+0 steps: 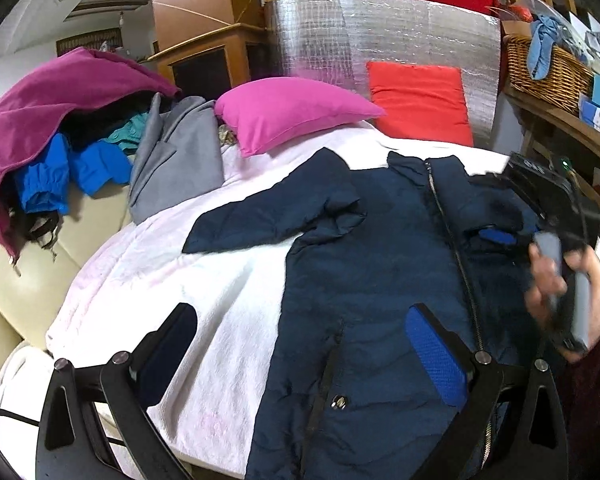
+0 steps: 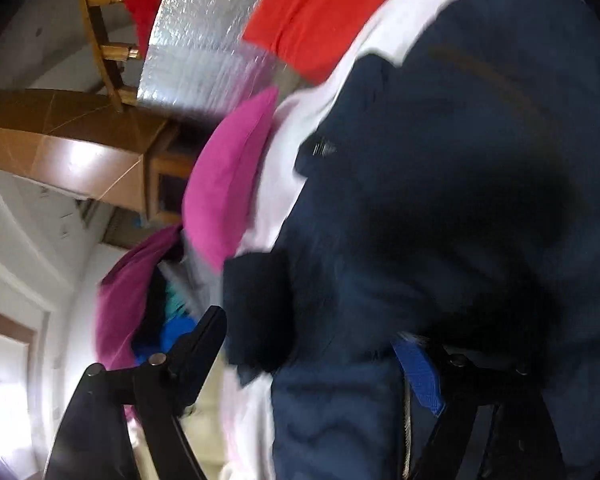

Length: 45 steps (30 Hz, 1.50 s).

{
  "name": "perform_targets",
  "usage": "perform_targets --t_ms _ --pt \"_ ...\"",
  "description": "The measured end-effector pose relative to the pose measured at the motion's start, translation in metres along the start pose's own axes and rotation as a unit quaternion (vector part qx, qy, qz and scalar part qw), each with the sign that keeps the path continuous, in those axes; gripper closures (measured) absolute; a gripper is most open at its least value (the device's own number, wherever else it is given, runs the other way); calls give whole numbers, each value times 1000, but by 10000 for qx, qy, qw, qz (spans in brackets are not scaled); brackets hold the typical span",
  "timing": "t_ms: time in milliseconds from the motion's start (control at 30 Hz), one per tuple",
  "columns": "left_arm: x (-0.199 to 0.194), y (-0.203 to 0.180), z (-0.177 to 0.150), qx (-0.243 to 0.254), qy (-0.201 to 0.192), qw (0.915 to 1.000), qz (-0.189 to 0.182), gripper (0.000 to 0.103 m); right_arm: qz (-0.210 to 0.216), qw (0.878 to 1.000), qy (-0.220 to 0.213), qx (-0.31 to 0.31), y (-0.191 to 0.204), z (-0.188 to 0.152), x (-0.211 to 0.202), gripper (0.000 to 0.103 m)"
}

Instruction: Fold large clothes

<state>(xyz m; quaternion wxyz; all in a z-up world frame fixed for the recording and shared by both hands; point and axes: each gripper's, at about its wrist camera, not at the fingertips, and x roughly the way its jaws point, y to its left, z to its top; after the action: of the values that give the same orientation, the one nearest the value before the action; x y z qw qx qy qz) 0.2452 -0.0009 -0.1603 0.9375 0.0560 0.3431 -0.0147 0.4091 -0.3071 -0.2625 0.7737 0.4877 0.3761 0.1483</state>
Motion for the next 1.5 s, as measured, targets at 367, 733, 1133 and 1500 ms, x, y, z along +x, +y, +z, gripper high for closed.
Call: perform_targets --t_ms 367,733,1133,1500 --pt "60 -117 62 816 -100 9937 -767 0 -1166 9804 -1538 -409 -45 27 -159 20" --pt "160 -240 86 1579 415 9836 -772 38 -2040 9681 -1455 -5 -104 55 -139 48" --pt "192 -182 114 889 709 9913 -664 97 -2284 9596 -1579 -460 -116 43 -126 48" --pt "130 -8 92 143 355 9979 -514 15 -1298 9748 -1545 -956 -42 40 -134 22"
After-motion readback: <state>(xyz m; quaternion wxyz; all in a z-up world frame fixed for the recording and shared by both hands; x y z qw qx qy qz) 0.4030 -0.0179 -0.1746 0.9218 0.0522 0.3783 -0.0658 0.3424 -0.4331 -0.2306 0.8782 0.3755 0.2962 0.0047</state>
